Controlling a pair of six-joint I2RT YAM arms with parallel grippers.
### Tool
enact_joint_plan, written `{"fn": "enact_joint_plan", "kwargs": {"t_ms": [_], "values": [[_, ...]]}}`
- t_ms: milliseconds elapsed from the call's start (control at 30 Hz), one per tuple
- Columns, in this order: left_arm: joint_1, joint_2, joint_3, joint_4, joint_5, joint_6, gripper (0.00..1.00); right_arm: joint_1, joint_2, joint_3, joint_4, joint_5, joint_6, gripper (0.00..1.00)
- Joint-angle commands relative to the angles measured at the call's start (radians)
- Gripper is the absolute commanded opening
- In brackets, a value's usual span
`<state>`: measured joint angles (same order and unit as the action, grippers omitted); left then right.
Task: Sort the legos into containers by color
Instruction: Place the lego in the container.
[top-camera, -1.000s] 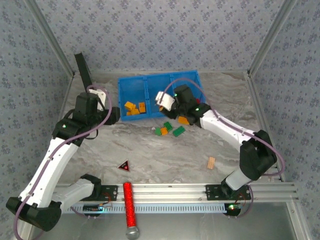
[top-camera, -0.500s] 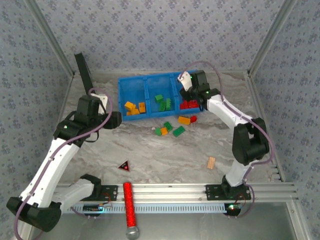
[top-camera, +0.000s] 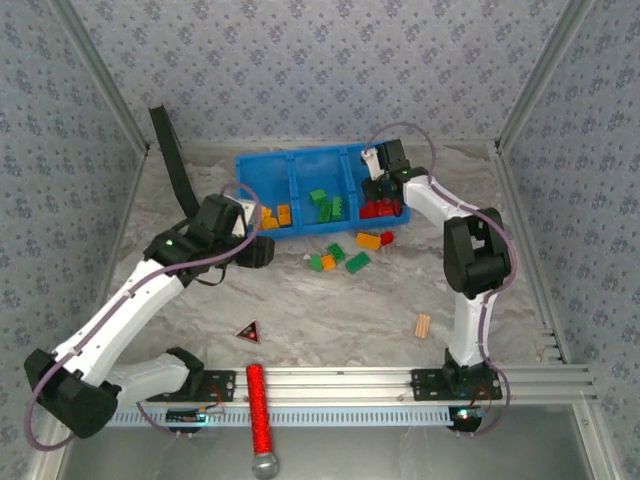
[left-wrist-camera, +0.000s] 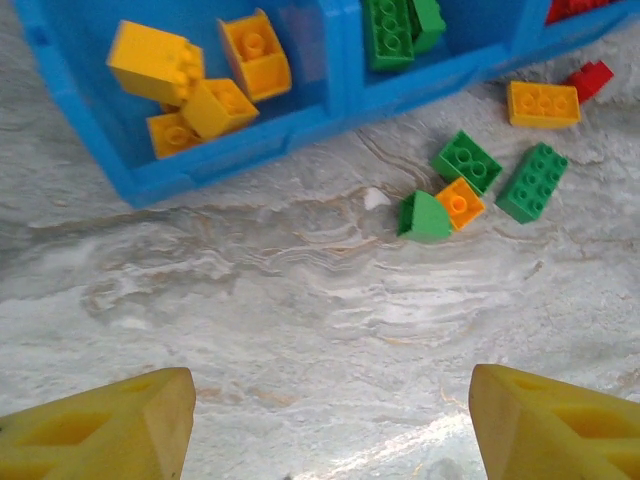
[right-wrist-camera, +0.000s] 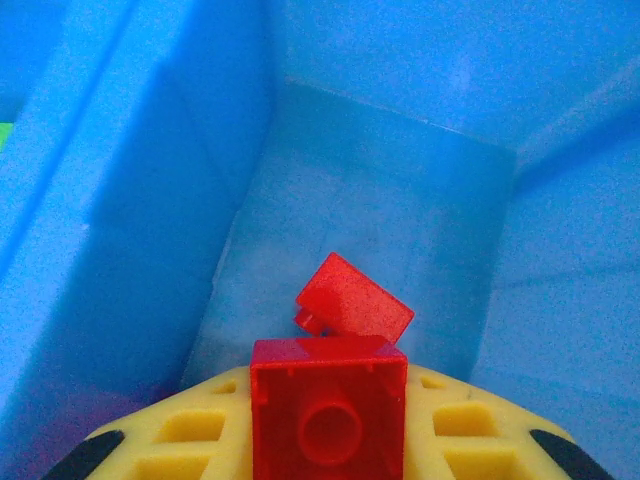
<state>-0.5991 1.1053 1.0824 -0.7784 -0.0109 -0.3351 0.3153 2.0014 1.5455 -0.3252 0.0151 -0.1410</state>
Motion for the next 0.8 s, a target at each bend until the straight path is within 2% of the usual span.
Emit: {"fn": "enact_joint_plan", "kwargs": {"t_ms": [0,233,467,767], "values": [[-0.05,0.038,-0.021,0.088,0.027,-0.033,0.73,-0.005,0.023,0.043,-0.035,-0.006,0.037,0.27],[-0.101,0.205,-0.027,0.169,0.004,-0.05,0.73,-0.004,0.0,0.022,-0.035,0.005,0.027,0.4],[-0.117,0.352,-0.007,0.26,0.042,-0.108,0.73,-0.004,-0.057,0.004,-0.043,0.017,0.007,0.5],[-0.134,0.516,0.055,0.293,0.074,-0.179,0.72,-0.002,-0.124,-0.002,-0.05,0.011,0.001,0.52]]}}
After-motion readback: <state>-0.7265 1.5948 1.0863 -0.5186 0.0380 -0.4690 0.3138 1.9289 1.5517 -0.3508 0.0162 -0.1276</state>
